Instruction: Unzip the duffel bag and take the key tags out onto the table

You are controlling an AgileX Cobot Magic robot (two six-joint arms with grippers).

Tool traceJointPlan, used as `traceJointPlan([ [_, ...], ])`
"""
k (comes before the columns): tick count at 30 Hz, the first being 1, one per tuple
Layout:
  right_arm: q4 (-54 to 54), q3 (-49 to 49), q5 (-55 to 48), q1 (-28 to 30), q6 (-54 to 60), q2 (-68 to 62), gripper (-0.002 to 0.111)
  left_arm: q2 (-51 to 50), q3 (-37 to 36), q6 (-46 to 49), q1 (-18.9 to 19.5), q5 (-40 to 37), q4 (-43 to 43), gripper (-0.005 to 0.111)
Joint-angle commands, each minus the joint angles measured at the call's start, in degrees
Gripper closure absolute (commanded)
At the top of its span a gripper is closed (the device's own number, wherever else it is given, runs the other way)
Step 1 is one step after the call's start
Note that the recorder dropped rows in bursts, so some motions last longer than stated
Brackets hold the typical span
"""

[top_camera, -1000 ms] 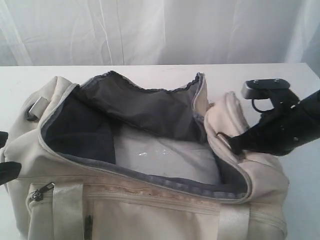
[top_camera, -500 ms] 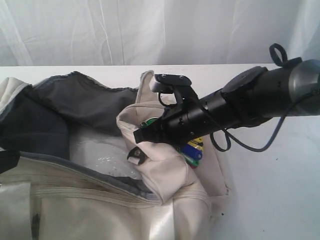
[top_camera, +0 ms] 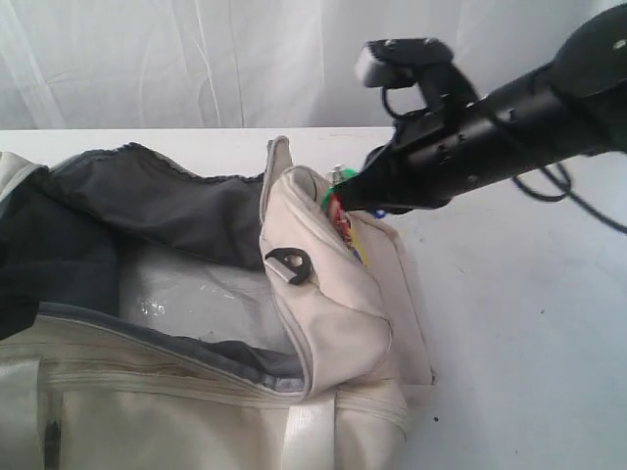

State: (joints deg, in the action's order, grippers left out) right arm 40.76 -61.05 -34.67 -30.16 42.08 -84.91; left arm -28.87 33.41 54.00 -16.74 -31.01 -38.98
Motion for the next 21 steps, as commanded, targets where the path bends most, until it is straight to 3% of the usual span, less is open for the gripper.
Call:
traceJointPlan([
  [1,-21.5,0.4,-4.1,3.9,-14.8,5.3,0.108,0.4,-0.1,-0.1,0.0,-0.2,-1.0,0.056],
  [4,-27.7,2.0,-5.4,5.5,-17.2,6.4,0.108,0.4,-0.1,-0.1,0.0,-0.2,-1.0,0.056],
  [12,-29.0,8.4,4.3,6.2,-17.9,3.4,0.108,0.4,-0.1,-0.1,0.0,-0.3,-1.0,0.056],
  [21,-29.2,9.7,7.8,6.2,-17.9,-3.8,0.108,0.4,-0.1,-0.1,0.0,-0.5,-1.0,0.056],
])
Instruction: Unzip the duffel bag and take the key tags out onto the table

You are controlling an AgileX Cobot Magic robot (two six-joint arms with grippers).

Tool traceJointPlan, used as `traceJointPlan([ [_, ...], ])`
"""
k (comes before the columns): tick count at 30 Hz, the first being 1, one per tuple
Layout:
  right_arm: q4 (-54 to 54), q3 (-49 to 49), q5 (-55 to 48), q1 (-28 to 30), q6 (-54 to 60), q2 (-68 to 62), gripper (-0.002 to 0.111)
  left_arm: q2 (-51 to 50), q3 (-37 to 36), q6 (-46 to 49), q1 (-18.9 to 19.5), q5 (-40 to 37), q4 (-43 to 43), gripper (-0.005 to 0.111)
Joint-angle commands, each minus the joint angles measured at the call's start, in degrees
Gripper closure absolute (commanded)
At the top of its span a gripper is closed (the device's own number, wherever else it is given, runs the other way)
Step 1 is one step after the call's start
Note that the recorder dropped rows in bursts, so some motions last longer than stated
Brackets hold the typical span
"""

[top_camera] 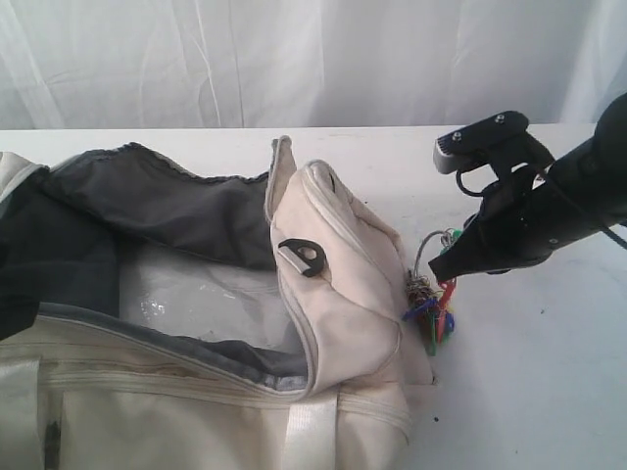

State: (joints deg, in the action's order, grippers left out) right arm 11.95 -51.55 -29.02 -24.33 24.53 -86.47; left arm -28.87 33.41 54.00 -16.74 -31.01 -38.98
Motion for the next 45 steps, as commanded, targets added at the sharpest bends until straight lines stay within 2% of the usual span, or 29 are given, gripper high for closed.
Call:
traceJointPlan([
  [1,-0.5,0.2,2.3,0.4,-0.4,-2.7,0.108,0.4,-0.1,-0.1,0.0,-0.7,-1.0,0.056],
  [10,-8.4,0.2,2.3,3.1,-8.4,-4.3,0.108,0.4,-0.1,-0.2,0.0,-0.7,-0.8,0.056],
  [12,-8.4,0.2,2.0,3.5,-8.4,-4.5,0.104,0.4,-0.1,-0.2,0.0,-0.7,-0.8,0.056],
  [16,-9.2,0.2,2.1,3.8,-8.1,-5.1,0.083,0.4,-0.1,-0.2,0.0,-0.7,-0.8,0.056],
  [19,-12.0,0.2,2.1,3.9,-11.0,-6.0,0.057,0.4,-0.1,-0.2,0.0,-0.8,-0.8,0.056],
  [21,-15.1,0.2,2.0,3.9,-15.9,-6.4,0.046,0.4,-0.1,-0.2,0.0,-1.6,-0.8,0.056],
  [27,-15.6,0.2,-1.4,3.9,-17.8,-3.7,0.045,0.4,-0.1,-0.2,0.0,-3.6,-0.8,0.056],
  [35,-15.6,0.2,-2.0,3.9,-17.8,10.6,0.045,0.4,-0.1,-0.2,0.0,-3.6,-1.3,0.056],
  [40,-15.3,0.6,-8.5,3.9,-18.8,26.8,0.045,1.2,-0.1,-0.2,0.0,-3.6,-6.9,0.056],
  [43,-13.8,4.5,-7.4,3.9,-20.9,39.8,0.045,3.6,-0.1,-0.5,0.0,-3.6,-10.7,0.056],
  [45,-12.0,7.6,-6.9,3.9,-20.9,49.1,0.050,5.7,-0.1,-1.7,0.0,-3.6,-11.5,0.056],
])
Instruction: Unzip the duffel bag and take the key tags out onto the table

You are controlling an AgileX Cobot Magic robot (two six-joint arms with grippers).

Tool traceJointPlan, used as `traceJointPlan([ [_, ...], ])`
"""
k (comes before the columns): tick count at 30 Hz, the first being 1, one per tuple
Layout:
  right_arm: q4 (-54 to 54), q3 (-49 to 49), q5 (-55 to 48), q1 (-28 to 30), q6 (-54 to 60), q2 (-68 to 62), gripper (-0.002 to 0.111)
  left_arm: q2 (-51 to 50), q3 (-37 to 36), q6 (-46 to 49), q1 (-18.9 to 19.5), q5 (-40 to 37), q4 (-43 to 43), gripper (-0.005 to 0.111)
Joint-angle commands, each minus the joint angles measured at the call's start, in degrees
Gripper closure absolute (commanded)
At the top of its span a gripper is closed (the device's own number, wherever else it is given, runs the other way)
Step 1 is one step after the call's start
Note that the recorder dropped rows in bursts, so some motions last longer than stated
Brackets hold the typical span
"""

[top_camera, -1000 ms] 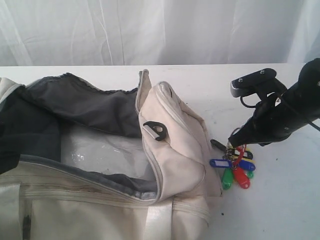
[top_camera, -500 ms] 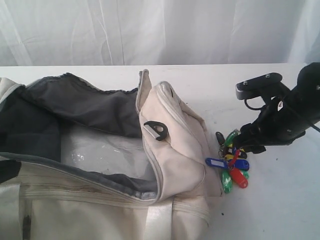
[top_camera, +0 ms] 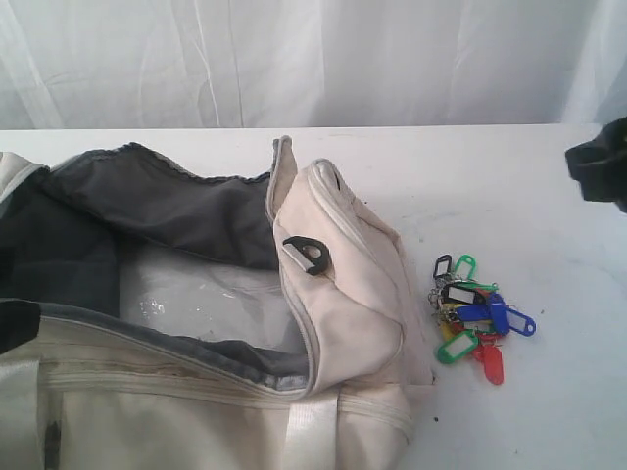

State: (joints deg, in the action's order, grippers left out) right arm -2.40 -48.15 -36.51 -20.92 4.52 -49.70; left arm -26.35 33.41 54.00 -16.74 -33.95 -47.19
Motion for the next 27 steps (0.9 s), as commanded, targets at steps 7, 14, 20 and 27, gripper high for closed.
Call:
traceJointPlan([
  [7,7.4,17.8,7.8,0.4,-0.7,40.2,0.087,7.7,-0.1,-1.7,0.0,-3.2,-12.1,0.056],
  [14,7.4,27.5,21.5,0.4,-0.7,42.9,0.108,7.7,-0.3,-1.7,0.0,-3.8,-19.8,0.060],
  [20,6.8,31.6,23.8,0.4,-0.5,41.5,0.108,7.7,-1.3,-1.6,0.0,-1.0,-20.5,0.091],
  [27,6.8,31.6,22.2,0.4,-0.5,41.5,0.108,7.7,-1.7,-1.6,0.0,-0.7,-20.2,0.107],
])
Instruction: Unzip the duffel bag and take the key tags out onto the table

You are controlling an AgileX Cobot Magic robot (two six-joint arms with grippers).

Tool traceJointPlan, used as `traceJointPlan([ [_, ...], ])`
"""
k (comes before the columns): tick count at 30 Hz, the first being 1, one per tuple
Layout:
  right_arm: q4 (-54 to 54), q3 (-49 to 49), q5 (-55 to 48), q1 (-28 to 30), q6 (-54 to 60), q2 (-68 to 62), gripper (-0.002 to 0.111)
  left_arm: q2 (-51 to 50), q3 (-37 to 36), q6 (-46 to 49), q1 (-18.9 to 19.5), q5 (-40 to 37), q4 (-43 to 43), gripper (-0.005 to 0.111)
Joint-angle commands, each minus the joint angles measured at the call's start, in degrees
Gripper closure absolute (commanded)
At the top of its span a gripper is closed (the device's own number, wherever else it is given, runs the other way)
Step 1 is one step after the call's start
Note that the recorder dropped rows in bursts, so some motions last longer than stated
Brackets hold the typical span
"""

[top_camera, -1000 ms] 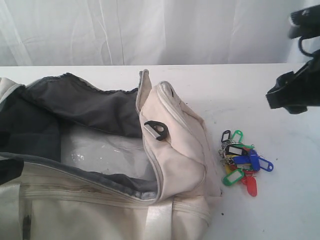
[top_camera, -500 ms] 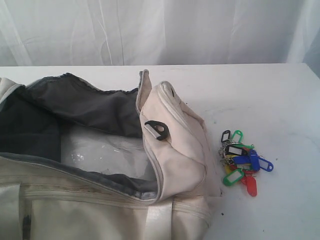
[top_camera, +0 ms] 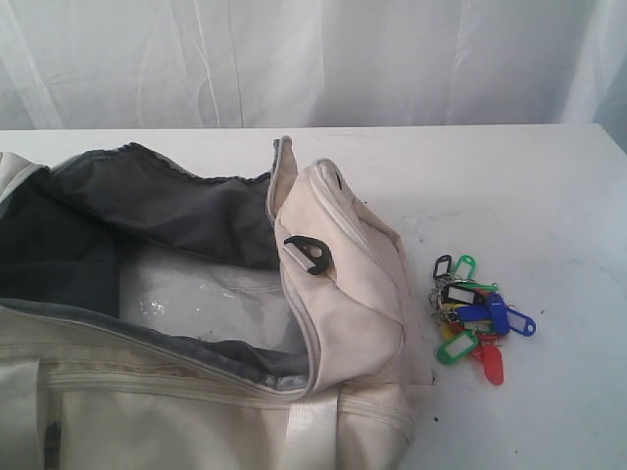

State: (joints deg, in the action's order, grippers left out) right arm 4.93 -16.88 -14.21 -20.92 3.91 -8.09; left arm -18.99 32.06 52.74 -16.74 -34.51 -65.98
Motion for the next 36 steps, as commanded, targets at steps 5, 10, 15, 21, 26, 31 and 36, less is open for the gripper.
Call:
traceJointPlan([
  [5,-0.4,0.3,-0.2,0.4,0.1,-0.2,0.108,0.3,-0.4,-0.2,0.0,0.0,0.1,0.107],
  [10,-0.4,0.3,-0.2,0.4,0.1,-0.2,0.108,0.3,-0.4,-0.2,0.0,0.1,0.1,0.107],
  [15,-0.4,0.3,-0.2,0.4,0.1,-0.2,0.108,0.3,-0.4,-0.1,0.0,0.1,0.1,0.107],
  [21,-0.4,0.3,-0.2,0.4,0.1,-0.2,0.108,0.3,-1.0,-9.4,0.0,1.4,13.0,0.107],
  [26,-0.4,0.3,-0.2,0.4,0.1,-0.2,0.108,0.3,-5.3,-54.3,0.0,13.6,52.9,0.107],
  [31,-0.4,0.3,-0.1,0.4,0.1,-0.2,0.108,0.6,-14.4,-57.2,0.0,24.0,60.8,0.107],
  [36,-0.4,0.3,-0.1,0.4,0.1,-0.2,0.108,4.8,-24.5,-53.9,0.0,28.9,63.7,0.107],
])
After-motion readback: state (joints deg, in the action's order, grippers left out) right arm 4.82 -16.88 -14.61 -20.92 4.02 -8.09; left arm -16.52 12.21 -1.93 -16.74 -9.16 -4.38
